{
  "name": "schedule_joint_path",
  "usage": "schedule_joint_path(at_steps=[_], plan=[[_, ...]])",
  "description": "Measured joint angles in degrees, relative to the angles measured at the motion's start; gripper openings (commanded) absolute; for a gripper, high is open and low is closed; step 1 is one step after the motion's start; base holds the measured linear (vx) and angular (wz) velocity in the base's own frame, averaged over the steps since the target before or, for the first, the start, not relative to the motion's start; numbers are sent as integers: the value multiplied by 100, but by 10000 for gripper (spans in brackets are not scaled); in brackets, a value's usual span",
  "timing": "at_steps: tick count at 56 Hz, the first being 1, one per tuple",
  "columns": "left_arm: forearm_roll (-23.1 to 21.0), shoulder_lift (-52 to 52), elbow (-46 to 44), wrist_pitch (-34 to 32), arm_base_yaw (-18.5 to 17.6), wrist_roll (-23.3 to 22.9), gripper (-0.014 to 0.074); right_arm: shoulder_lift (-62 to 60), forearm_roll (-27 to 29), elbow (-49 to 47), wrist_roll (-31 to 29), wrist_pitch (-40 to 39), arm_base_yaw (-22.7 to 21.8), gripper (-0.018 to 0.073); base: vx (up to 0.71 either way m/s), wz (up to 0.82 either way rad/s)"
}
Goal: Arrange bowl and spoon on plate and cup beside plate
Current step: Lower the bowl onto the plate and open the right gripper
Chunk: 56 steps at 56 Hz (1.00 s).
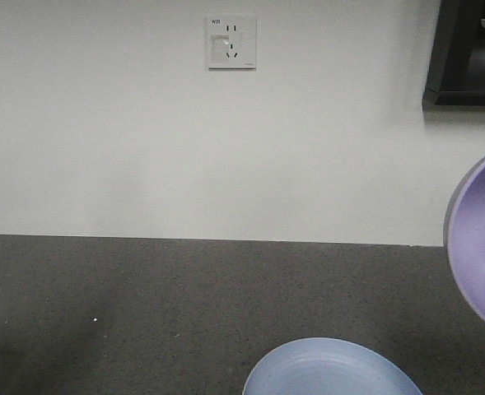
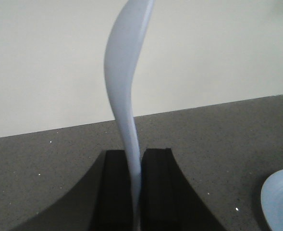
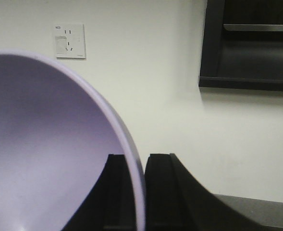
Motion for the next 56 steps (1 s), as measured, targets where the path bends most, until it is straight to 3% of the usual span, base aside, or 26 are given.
schedule_joint_path(at_steps=[6, 13, 31, 44, 56], plan=[[-2, 0, 0, -113, 0, 0, -3, 109, 127, -31, 0, 113, 0, -8, 0, 0], [-2, 0, 0, -123, 0, 0, -3, 633, 182, -324, 197, 837, 0, -8, 0, 0], [12, 0, 2, 90, 0, 6, -3, 3651, 12, -1623, 1012, 3049, 75, -8, 0, 0], [19, 0, 2, 295, 0, 49, -3, 4920, -1006, -1843, 1735, 3146, 885, -8, 0, 0], [19, 0, 2, 428, 0, 62, -3, 5434, -1109, -1863, 1866, 2999, 1305, -8, 0, 0]])
